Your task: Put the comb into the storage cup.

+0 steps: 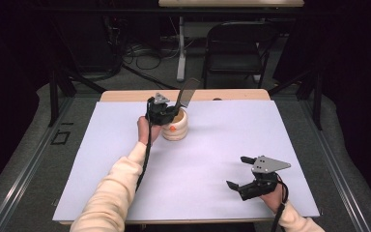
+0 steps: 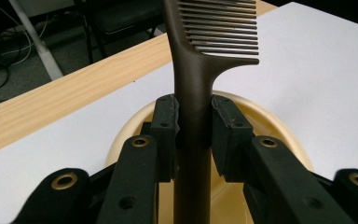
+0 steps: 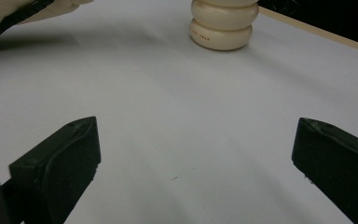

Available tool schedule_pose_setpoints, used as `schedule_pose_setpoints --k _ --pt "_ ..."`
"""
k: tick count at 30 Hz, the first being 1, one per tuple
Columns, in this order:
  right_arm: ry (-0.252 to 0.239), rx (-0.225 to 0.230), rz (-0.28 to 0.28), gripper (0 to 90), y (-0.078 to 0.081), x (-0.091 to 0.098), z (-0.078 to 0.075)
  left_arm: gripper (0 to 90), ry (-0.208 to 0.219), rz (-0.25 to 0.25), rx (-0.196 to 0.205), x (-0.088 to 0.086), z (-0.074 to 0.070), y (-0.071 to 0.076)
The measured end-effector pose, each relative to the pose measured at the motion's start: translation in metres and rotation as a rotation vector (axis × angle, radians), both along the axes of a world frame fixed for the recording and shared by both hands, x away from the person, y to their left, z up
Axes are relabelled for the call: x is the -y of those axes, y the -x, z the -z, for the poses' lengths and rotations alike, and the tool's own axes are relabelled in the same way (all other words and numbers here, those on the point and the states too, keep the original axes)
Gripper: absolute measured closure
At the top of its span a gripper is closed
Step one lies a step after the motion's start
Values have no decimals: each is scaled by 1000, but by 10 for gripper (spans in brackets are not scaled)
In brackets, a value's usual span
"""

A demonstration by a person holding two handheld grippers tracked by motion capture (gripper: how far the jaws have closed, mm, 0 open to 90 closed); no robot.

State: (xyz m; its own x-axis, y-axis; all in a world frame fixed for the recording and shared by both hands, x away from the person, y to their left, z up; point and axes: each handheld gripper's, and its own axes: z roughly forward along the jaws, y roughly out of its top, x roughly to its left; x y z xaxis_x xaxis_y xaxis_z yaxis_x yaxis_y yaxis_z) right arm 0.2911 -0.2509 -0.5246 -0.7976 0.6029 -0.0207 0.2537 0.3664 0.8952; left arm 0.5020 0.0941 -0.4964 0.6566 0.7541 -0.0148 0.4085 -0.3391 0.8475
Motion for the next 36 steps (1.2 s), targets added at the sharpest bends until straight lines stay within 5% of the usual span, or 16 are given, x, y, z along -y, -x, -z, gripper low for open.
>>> schedule_pose_setpoints --k 22,36 --pt "0 2 -1 7 0 0 0 709 -37 -6 -30 3 2 0" --pt "1 3 -1 7 0 0 0 479 -32 -5 -5 -1 -10 5"
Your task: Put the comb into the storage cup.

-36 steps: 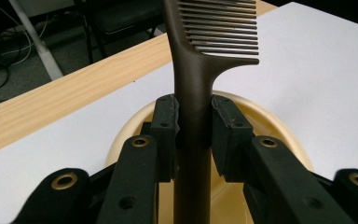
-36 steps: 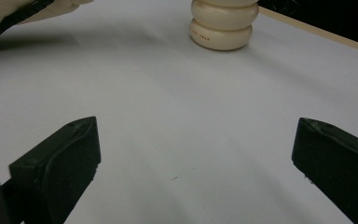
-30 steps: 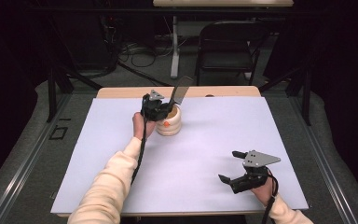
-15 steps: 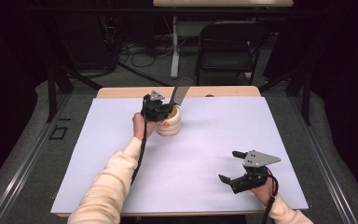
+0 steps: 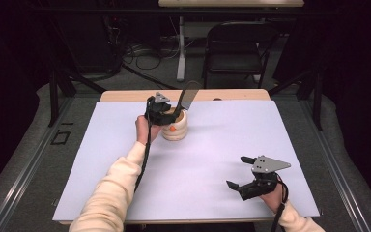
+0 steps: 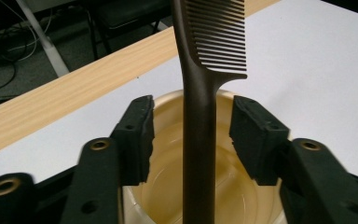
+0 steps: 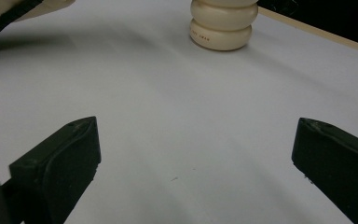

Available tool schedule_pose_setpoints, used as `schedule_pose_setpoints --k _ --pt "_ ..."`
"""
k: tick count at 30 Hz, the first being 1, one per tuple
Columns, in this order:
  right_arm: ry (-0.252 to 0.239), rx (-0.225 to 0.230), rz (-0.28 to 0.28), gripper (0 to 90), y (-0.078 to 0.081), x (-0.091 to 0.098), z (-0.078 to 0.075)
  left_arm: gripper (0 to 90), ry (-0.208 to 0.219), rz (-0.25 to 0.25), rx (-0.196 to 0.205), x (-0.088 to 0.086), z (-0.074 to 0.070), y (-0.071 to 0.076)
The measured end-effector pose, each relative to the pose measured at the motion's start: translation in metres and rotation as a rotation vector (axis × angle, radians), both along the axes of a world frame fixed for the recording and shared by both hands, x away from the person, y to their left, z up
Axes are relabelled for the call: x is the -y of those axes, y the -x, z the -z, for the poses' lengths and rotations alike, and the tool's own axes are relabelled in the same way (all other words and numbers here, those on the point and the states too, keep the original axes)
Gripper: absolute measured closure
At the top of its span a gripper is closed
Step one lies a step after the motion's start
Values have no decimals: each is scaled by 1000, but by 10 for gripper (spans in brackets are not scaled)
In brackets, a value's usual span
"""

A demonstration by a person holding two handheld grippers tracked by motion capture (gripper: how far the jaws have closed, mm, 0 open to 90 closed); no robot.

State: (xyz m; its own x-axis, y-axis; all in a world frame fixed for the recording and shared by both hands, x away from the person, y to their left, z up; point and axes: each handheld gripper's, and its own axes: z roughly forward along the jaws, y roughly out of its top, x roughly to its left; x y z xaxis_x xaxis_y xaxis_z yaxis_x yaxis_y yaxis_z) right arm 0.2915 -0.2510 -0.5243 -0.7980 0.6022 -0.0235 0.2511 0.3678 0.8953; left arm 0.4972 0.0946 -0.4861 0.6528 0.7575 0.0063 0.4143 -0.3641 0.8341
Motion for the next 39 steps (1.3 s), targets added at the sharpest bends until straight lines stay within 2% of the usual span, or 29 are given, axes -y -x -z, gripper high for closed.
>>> schedule_pose_setpoints --k 2,14,17,24,30,36,39 --pt "-1 0 0 7 0 0 0 444 0 -4 10 0 -2 1" --pt "-1 -1 0 7 0 0 0 177 -21 11 -10 -2 -14 9" --pt "-1 -1 0 7 0 0 0 150 -16 12 -6 -3 -16 11" --pt "-2 -1 0 7 0 0 0 27 -31 31 -44 -6 -21 16" --pt "-1 2 -2 7 0 0 -1 4 -45 32 -31 -8 -25 24" --pt "-2 0 -1 7 0 0 0 3 -26 32 -21 -12 -27 32" --pt "0 -1 -1 7 0 0 -1 3 -29 28 -15 -13 -27 37"
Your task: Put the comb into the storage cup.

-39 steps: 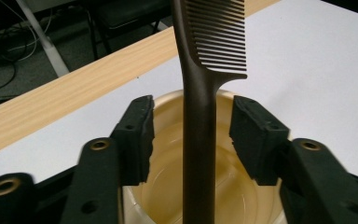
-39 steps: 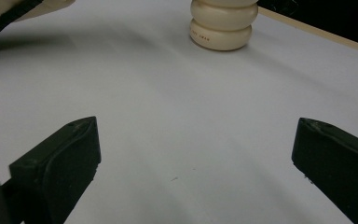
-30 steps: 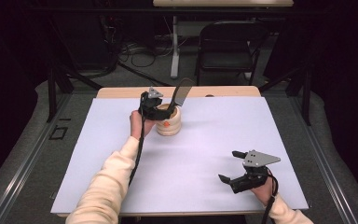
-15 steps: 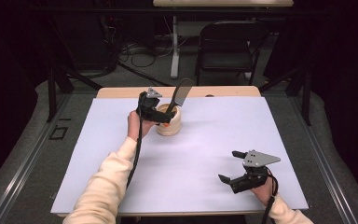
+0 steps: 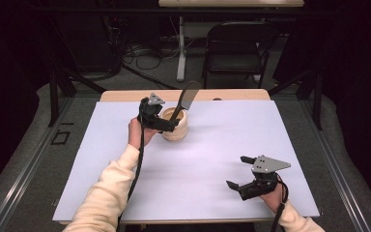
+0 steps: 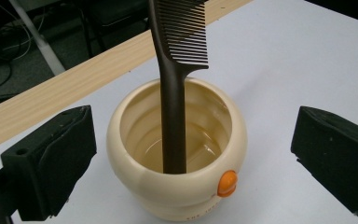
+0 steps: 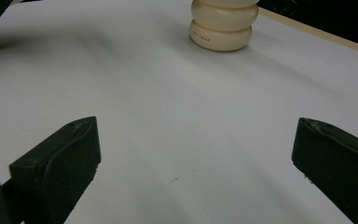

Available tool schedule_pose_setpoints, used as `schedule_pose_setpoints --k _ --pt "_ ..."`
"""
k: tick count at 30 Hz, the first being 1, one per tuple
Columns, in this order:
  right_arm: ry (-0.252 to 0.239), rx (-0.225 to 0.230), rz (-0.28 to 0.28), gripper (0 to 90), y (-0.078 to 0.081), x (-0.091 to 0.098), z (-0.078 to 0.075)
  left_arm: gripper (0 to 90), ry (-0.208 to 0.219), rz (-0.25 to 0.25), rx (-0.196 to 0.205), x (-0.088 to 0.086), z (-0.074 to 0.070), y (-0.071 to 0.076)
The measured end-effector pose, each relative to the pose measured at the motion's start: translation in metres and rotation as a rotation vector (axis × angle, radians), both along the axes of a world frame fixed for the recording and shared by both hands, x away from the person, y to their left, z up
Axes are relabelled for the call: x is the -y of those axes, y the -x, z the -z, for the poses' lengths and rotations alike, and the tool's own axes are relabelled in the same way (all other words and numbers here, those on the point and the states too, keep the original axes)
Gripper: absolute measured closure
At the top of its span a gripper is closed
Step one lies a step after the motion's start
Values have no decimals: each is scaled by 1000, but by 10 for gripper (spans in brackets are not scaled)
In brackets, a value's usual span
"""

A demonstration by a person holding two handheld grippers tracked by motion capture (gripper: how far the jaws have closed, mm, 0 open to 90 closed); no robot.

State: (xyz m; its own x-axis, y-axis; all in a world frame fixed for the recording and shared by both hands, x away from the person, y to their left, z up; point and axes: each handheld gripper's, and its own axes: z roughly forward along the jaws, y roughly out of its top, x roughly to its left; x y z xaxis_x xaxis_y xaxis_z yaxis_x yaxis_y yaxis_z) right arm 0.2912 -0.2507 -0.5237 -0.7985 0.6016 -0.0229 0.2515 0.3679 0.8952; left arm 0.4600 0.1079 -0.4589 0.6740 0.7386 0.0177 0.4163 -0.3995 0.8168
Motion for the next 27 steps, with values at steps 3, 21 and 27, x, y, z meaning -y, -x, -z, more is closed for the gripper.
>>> schedule_pose_setpoints --k 3,21,27 --pt "-2 2 -1 7 0 0 0 2 -2 -4 14 -2 0 6" --pt "-1 3 -2 7 0 0 0 0 11 -17 58 -12 3 35" --pt "-1 1 -1 7 0 0 0 0 8 -23 51 -18 6 42"
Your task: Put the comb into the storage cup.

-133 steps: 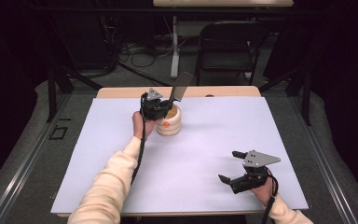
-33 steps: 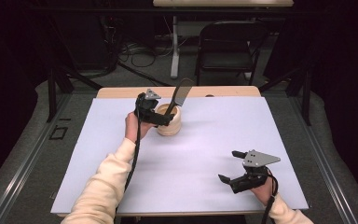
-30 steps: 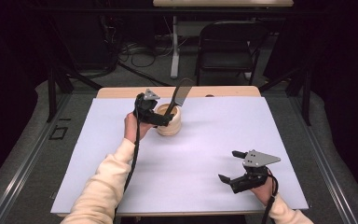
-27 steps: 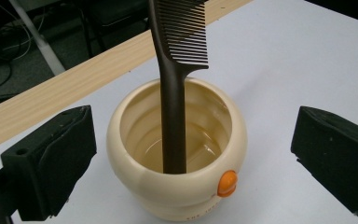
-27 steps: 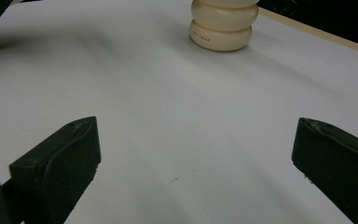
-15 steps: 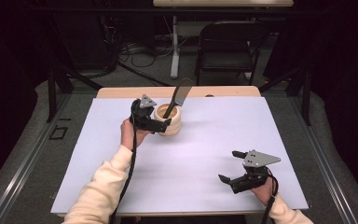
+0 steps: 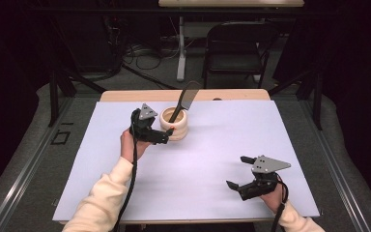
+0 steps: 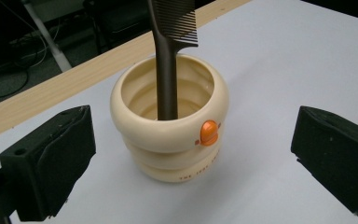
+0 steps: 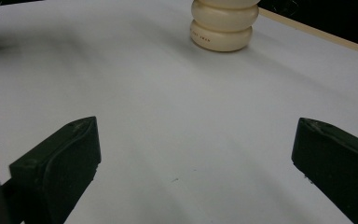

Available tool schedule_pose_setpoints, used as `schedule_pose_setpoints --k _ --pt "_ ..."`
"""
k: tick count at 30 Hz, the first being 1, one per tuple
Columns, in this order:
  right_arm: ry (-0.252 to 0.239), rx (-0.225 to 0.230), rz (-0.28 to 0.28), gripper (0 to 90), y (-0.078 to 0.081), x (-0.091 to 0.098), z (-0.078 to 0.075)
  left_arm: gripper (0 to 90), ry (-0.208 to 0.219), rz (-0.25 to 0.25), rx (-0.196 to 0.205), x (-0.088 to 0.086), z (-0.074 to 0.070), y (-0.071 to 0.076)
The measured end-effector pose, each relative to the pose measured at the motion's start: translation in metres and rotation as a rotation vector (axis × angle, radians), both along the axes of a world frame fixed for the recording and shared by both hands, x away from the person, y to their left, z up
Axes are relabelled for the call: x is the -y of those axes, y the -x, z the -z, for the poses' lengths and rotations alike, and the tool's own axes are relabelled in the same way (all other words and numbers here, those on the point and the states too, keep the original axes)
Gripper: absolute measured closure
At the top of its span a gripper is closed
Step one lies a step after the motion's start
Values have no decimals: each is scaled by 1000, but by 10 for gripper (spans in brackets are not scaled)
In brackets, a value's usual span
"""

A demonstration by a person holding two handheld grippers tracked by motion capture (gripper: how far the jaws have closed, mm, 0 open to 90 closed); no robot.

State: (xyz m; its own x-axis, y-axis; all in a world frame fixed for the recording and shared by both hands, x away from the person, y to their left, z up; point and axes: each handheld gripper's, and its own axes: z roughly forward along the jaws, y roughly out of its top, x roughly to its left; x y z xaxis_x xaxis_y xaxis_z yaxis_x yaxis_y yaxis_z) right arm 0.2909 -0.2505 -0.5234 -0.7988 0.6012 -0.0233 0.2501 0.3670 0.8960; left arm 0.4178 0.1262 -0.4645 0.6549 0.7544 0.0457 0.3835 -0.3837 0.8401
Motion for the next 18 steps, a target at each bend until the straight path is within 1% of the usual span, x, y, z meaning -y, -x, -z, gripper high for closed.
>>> schedule_pose_setpoints --k 18 --pt "0 3 -2 7 0 0 0 0 -15 4 -6 -7 7 24"
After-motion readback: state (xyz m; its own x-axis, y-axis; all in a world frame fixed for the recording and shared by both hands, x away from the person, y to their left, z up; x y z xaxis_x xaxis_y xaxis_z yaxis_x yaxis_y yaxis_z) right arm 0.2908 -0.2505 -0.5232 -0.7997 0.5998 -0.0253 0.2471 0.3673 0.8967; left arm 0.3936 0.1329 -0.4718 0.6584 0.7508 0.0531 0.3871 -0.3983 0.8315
